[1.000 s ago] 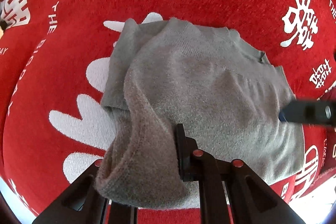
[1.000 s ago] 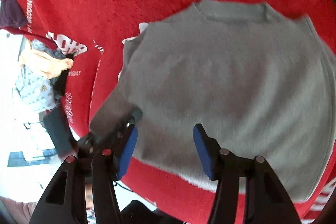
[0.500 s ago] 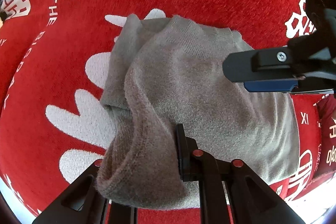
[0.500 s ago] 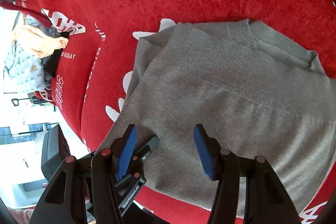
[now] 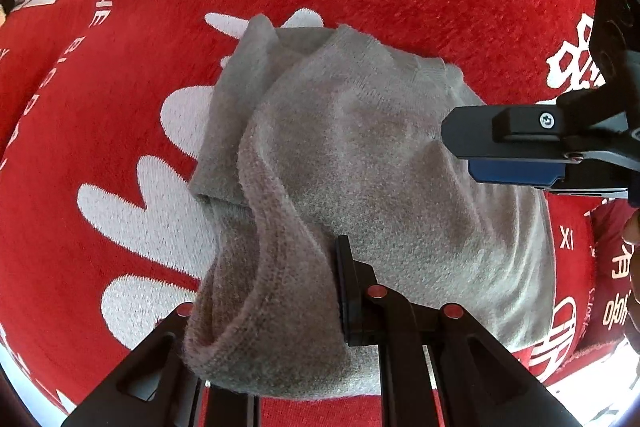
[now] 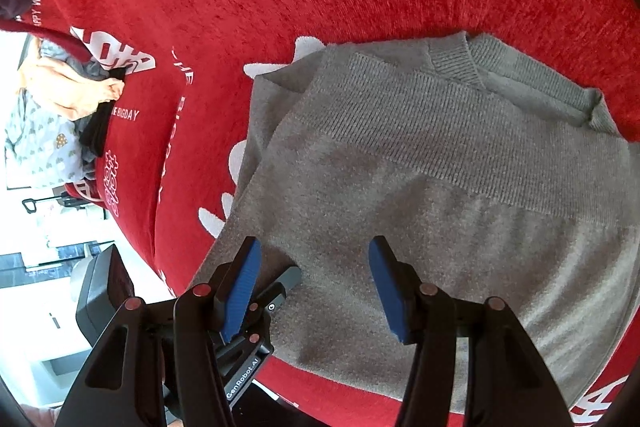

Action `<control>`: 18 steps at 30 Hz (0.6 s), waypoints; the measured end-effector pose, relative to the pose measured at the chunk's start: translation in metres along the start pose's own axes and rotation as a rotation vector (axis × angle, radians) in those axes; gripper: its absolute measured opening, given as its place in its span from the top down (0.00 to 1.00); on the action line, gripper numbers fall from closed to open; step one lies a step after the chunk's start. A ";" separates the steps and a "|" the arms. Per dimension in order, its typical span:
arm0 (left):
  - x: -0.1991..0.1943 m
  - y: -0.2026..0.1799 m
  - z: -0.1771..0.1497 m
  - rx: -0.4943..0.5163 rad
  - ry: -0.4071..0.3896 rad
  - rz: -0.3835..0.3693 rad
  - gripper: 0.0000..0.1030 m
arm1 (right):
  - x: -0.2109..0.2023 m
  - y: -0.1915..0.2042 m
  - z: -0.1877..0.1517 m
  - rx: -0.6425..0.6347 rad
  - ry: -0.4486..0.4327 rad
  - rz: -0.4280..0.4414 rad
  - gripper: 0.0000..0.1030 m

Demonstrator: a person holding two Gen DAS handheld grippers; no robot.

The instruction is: Fold small clothes

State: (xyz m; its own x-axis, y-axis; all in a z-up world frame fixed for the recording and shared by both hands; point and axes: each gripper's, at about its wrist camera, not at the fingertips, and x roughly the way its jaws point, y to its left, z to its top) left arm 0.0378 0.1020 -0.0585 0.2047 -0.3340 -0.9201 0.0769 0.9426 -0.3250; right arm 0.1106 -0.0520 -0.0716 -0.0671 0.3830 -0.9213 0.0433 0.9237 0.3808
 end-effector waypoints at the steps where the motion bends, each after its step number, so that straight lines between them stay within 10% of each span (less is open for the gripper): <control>1: 0.000 -0.002 0.000 0.014 -0.009 0.008 0.86 | -0.001 0.000 0.000 -0.002 -0.001 -0.002 0.42; 10: -0.022 -0.060 -0.019 0.399 -0.166 0.154 0.86 | -0.011 0.009 0.022 -0.049 0.007 0.005 0.31; 18: -0.029 -0.079 -0.029 0.546 -0.207 0.196 0.86 | 0.020 0.058 0.066 -0.186 0.224 0.005 0.17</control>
State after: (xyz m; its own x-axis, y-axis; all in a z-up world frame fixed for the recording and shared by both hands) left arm -0.0029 0.0370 -0.0124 0.4467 -0.1998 -0.8721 0.4959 0.8666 0.0555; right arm 0.1771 0.0078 -0.0729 -0.2870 0.3616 -0.8871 -0.1384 0.9006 0.4119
